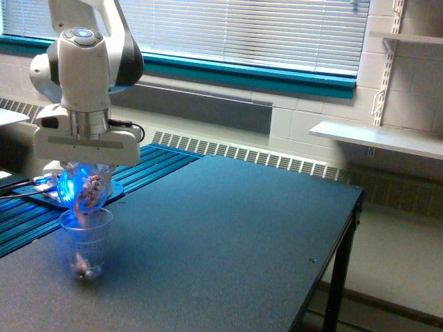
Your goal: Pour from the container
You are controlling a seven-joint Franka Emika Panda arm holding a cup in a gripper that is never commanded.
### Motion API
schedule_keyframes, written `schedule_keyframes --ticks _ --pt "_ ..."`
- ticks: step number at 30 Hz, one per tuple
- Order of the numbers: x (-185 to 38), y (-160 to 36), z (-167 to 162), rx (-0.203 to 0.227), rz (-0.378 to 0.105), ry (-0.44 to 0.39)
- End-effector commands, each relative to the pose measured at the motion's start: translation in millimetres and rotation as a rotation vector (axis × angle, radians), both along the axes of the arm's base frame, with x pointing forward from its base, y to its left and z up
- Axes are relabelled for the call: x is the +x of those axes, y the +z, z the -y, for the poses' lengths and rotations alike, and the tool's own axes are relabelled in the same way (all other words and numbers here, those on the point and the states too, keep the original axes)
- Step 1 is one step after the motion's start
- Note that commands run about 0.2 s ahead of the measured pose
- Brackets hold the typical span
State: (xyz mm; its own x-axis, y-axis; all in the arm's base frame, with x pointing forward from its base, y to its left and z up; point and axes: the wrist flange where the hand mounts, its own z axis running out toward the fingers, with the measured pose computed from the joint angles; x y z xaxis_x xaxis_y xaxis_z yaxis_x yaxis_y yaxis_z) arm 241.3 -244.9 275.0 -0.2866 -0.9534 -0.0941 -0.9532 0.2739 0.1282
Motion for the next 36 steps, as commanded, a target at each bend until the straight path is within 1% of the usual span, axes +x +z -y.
schedule_keyframes --ticks 1,9,14,23,29,34,36 --pt "2.5 -2.3 -0.6 0.032 0.001 0.009" --pt "1.7 -8.5 -6.0 0.077 0.005 -0.008" --pt "1.5 -9.9 -6.8 0.097 0.013 -0.023" --pt "-0.2 -8.7 -0.5 0.096 0.027 -0.035" --pt "-3.6 -10.0 1.9 0.094 0.024 -0.032" --pt "-4.7 -9.7 0.8 0.101 0.032 -0.041" --pt "-5.2 -8.5 2.3 0.092 0.033 -0.043"
